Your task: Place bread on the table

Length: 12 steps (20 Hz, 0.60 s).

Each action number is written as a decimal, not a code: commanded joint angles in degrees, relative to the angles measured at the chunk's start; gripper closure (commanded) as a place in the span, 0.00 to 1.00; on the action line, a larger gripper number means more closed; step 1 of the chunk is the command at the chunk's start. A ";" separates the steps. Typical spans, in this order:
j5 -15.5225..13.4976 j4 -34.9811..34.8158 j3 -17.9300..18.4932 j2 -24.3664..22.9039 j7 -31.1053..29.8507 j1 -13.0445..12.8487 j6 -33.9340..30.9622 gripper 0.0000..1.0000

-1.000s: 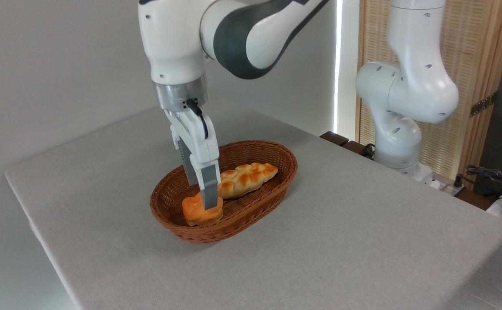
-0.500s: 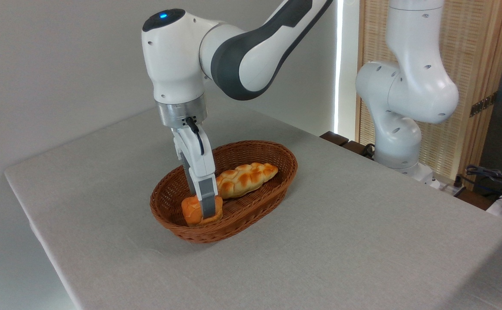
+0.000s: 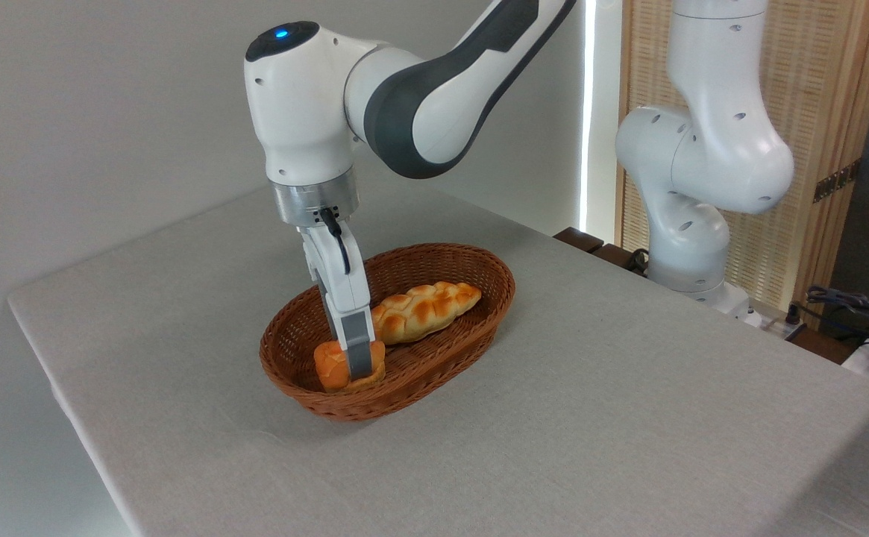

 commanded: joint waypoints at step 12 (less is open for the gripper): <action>-0.23 -0.06 0.06 -0.33 1.02 0.00 0.53 0.82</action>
